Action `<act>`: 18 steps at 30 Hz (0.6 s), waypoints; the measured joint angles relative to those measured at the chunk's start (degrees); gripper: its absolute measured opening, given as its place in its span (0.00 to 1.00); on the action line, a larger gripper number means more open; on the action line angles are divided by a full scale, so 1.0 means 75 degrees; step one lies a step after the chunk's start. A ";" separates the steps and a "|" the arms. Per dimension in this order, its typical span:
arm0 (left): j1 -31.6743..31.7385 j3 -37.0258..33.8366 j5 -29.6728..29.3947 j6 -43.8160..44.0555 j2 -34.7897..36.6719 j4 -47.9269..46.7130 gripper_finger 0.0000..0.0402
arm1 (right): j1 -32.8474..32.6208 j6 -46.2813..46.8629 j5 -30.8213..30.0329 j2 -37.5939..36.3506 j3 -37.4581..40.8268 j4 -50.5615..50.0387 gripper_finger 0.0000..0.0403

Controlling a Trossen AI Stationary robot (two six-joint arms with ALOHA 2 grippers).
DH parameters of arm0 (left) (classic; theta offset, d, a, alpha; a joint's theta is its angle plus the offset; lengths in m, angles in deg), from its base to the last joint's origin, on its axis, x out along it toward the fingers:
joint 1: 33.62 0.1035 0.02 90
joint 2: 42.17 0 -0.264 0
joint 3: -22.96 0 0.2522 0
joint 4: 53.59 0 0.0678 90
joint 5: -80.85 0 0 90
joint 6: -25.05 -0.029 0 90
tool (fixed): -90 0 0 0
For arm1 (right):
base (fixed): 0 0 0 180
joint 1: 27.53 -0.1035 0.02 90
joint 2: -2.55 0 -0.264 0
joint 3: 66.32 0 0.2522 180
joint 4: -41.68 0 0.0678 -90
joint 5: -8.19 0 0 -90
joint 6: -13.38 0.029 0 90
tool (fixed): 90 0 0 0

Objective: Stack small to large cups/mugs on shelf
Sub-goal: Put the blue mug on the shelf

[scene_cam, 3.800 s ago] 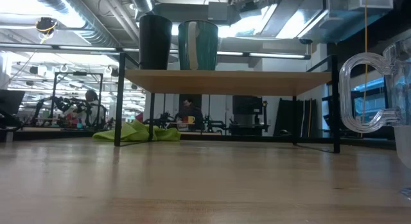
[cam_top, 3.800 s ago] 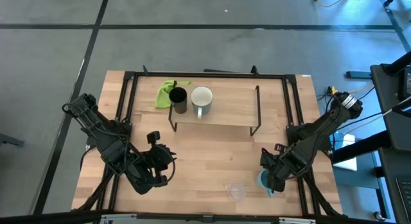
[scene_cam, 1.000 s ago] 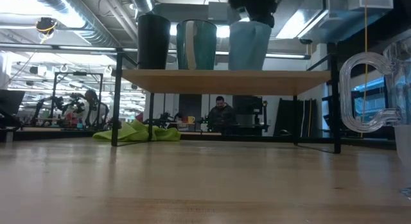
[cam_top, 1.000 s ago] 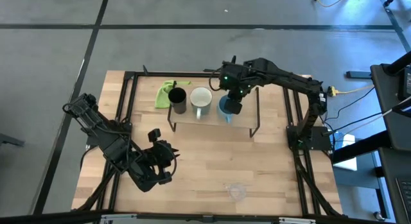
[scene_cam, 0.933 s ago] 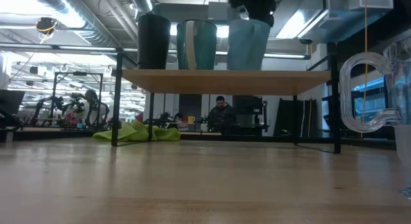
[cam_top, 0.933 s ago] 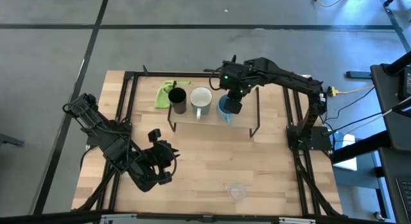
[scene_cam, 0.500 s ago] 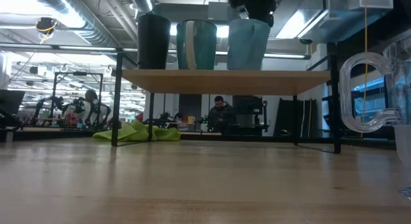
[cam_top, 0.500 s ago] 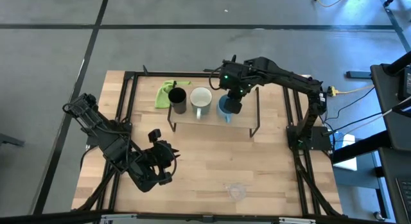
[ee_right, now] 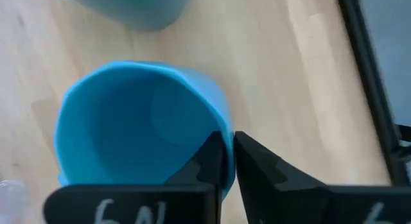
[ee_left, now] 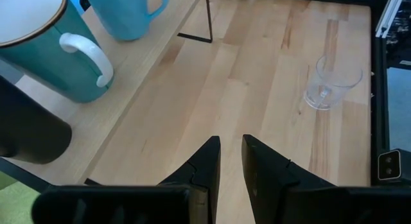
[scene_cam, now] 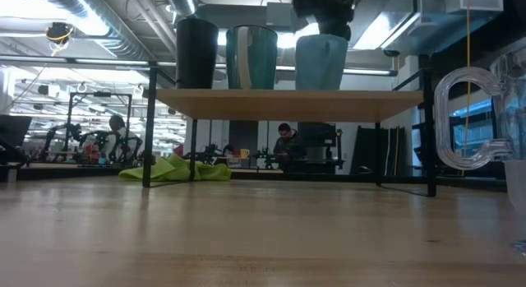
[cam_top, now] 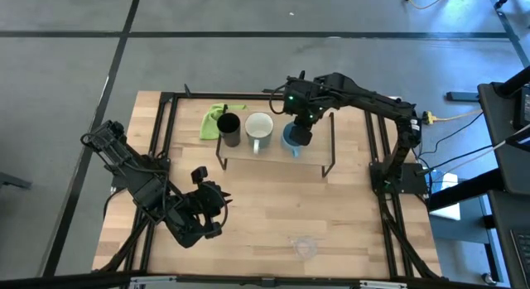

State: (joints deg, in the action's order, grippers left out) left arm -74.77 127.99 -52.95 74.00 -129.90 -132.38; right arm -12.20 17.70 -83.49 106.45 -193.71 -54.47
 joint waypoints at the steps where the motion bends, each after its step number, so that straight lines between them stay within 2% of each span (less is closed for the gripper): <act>1: 0.0000 0.0000 0.0001 -0.0001 0.0000 -0.0001 0.15 | 0.0000 0.0001 0.0059 -0.0006 0.0069 0.0062 0.09; 7: 0.0000 0.0000 -0.0001 -0.0003 0.0000 -0.0004 0.15 | -0.0003 -0.0008 0.0080 -0.0009 0.0190 0.0284 0.07; 18: 0.0000 0.0000 -0.0001 -0.0009 0.0000 -0.0007 0.15 | 0.0020 -0.0035 0.0042 -0.0006 0.0140 0.0373 0.13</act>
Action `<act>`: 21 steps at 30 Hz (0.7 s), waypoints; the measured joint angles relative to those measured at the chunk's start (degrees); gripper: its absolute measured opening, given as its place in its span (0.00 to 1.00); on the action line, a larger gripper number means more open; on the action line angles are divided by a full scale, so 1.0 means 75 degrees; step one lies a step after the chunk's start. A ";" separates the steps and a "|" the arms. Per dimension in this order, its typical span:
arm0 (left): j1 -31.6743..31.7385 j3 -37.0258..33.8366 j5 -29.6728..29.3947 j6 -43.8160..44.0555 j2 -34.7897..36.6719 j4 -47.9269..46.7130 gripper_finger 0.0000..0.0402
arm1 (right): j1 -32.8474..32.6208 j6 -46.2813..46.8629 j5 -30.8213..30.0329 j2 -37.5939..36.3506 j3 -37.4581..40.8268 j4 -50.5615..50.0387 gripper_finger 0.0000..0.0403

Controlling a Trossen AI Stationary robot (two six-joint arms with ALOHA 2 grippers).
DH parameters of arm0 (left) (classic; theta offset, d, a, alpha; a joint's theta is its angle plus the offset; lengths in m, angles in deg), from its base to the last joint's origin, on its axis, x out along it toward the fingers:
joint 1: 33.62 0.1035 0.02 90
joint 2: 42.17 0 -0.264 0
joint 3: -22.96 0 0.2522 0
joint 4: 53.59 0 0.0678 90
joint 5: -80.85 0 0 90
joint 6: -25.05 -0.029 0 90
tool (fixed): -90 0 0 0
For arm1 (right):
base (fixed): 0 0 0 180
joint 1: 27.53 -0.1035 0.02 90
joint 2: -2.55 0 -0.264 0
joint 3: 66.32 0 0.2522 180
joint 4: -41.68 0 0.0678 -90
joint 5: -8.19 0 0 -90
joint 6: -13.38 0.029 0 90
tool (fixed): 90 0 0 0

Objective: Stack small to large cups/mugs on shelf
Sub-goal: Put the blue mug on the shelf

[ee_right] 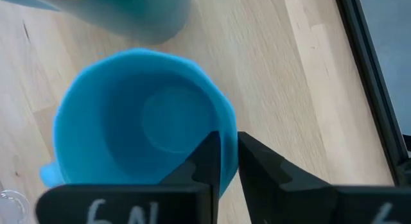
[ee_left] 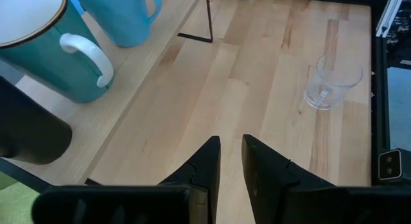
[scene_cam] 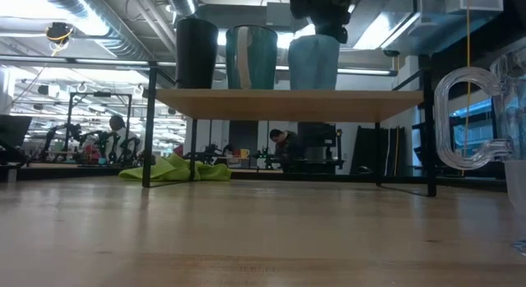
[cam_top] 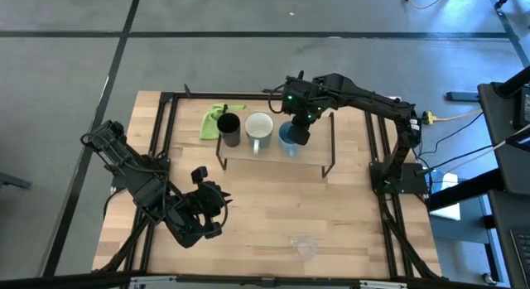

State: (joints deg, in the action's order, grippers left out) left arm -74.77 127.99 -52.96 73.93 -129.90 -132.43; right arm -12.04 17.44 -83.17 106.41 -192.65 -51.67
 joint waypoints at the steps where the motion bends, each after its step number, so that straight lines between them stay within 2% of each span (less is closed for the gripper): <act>1: 0.0000 0.0000 0.0000 0.0000 0.0000 0.0000 0.15 | 0.0000 -0.0014 0.0003 0.0000 0.0000 0.0005 0.13; 10: 0.0000 0.0000 0.0000 -0.0003 0.0000 -0.0003 0.15 | 0.0000 -0.0173 -0.0024 -0.0002 -0.0008 0.0003 0.14; 18: -0.0003 0.0000 0.0000 -0.0179 0.0000 0.0000 0.15 | -0.0006 -0.0373 -0.0791 -0.0001 -0.0009 -0.0085 0.14; 21: -0.0001 0.0000 0.0000 -0.0195 0.0000 0.0000 0.15 | -0.0006 -0.0409 -0.0842 -0.0001 -0.0009 -0.0080 0.14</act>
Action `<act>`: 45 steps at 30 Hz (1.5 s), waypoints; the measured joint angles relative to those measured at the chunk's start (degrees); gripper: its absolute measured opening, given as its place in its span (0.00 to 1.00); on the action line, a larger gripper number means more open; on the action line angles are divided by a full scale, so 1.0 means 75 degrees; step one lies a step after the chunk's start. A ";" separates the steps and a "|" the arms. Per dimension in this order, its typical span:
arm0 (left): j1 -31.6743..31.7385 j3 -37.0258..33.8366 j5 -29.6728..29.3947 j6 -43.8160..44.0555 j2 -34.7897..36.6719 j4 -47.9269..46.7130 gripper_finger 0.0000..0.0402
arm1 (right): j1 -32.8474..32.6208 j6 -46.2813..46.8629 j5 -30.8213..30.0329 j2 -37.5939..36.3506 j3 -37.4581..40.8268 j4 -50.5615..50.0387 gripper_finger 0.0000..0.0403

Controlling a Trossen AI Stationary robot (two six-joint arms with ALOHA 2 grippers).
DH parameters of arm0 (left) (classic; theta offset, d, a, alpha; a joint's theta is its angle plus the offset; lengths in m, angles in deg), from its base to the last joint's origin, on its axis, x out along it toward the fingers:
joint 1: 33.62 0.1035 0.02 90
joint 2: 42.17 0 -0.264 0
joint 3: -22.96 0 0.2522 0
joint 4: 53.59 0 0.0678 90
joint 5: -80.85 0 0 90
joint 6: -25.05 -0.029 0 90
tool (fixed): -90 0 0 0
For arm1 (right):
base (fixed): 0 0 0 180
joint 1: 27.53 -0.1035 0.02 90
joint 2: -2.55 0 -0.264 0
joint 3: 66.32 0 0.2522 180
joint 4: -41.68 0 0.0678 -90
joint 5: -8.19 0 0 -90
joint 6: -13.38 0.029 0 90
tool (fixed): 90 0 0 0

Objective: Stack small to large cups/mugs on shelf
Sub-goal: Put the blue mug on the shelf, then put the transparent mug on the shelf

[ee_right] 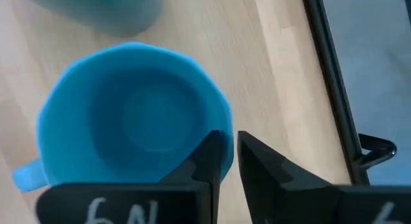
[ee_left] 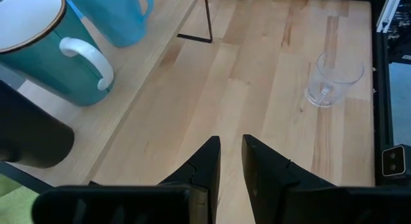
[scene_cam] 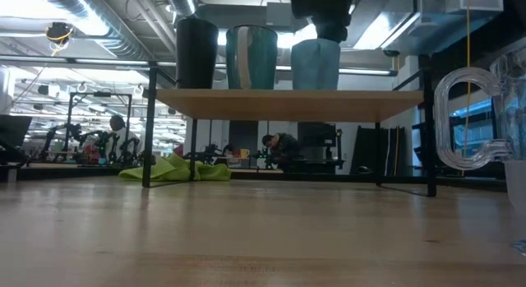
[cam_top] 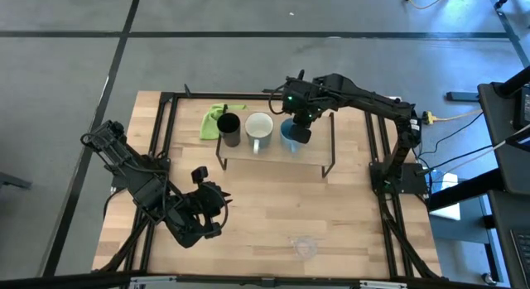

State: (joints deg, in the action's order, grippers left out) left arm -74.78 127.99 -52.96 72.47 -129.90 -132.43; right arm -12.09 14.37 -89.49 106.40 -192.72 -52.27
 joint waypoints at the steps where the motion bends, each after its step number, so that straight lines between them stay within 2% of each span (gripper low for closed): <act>1: 0.0000 0.0000 0.0000 0.0000 0.0000 0.0000 0.15 | 0.0000 0.0000 0.0062 -0.0001 0.0000 -0.0001 0.14; 9: 0.0001 0.0000 0.0000 -0.0003 0.0000 -0.0006 0.15 | 0.0006 0.0208 0.0479 0.0001 -0.0003 0.0013 0.14; 19: 0.0004 0.0000 0.0000 -0.0006 0.0000 -0.0170 0.15 | -0.0140 0.0258 0.0495 -0.0127 -0.0014 0.0077 0.14; 26: 0.0004 0.0000 0.0000 -0.0077 0.0000 -0.0207 0.15 | -0.0140 0.0404 0.0368 -0.0187 -0.0842 -0.0166 0.14; 31: 0.0004 0.0000 0.0105 -0.0085 0.0000 -0.0207 0.15 | -0.0140 0.0554 0.0008 -0.0202 -0.1616 -0.1341 0.14; 34: -0.0014 0.0000 0.0133 -0.0082 0.0000 -0.0206 0.15 | -0.0266 0.1031 0.0383 -0.0504 -0.1532 -0.1307 0.14; 40: -0.0036 0.0000 0.0149 -0.0015 0.0000 -0.0201 0.15 | -0.1448 0.2299 0.0621 -0.1146 -0.1317 -0.1314 0.14; 45: -0.0036 0.0000 0.0149 -0.0169 0.0000 -0.0197 0.15 | -0.3056 0.3930 0.1042 -0.1310 -0.1271 -0.1284 0.14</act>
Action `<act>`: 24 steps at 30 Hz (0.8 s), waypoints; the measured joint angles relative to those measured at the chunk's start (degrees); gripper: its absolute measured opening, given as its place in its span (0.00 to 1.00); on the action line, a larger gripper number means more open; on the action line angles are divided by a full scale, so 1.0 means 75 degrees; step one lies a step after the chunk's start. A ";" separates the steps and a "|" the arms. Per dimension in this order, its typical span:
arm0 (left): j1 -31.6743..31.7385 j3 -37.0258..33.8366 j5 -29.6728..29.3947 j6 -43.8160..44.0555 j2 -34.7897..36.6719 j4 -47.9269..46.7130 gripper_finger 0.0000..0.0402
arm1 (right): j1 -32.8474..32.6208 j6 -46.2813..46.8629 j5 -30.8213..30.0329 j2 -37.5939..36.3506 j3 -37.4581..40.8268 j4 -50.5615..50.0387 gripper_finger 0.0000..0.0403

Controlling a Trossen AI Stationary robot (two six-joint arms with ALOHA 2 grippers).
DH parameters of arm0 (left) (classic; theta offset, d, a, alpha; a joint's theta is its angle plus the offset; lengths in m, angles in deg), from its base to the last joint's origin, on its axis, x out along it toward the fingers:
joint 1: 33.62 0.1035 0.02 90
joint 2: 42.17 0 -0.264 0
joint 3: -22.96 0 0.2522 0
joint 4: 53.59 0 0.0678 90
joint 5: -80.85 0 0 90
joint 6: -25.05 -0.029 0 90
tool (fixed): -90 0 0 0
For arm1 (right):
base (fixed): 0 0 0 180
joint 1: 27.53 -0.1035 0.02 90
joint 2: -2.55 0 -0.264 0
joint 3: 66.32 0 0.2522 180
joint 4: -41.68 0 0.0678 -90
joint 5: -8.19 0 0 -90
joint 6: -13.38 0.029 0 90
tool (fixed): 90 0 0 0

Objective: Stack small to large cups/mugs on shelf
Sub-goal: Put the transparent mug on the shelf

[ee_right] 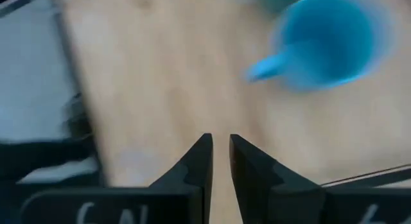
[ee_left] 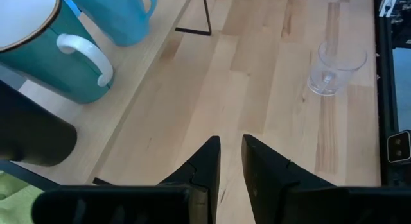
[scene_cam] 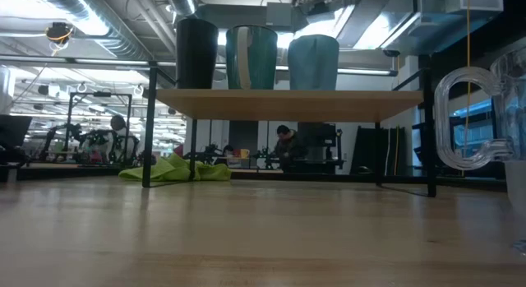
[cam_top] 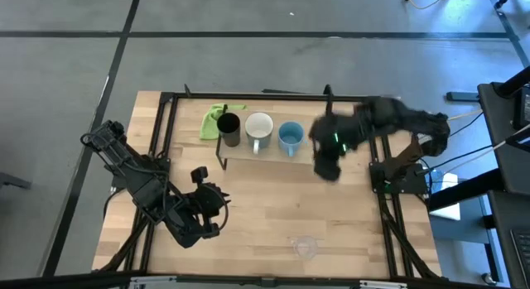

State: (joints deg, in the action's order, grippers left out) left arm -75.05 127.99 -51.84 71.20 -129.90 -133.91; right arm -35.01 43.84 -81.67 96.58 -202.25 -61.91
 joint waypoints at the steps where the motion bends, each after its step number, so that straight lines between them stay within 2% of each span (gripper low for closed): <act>1: 0.0000 0.0000 0.0000 0.0000 0.0000 0.0003 0.15 | -0.0347 0.0356 0.0027 0.0006 0.0110 0.0000 0.14; 5: 0.0000 0.0000 0.0000 -0.0003 0.0000 0.0045 0.15 | -0.1544 0.1898 -0.0024 0.0025 0.1144 -0.0022 0.14; 11: 0.0000 0.0000 -0.0002 -0.0069 0.0000 0.0116 0.15 | -0.2827 0.4051 -0.0390 0.0040 0.3530 0.0266 0.14; 14: 0.0000 0.0000 -0.0006 -0.0235 0.0000 0.0134 0.15 | -0.3193 0.4998 0.0210 0.0040 0.4432 0.1453 0.14; 18: 0.0000 0.0000 -0.0033 -0.0377 0.0000 0.0139 0.15 | -0.3625 0.6360 0.0361 0.0043 0.5220 0.3486 0.14; 24: 0.0003 0.0000 0.0126 -0.0379 0.0000 0.0142 0.15 | -0.3937 0.7942 -0.0293 0.0043 0.5614 0.4965 0.26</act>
State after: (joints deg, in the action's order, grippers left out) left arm -75.03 127.99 -50.90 68.36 -129.90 -132.85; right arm -64.53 103.41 -83.87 96.90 -160.15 -24.67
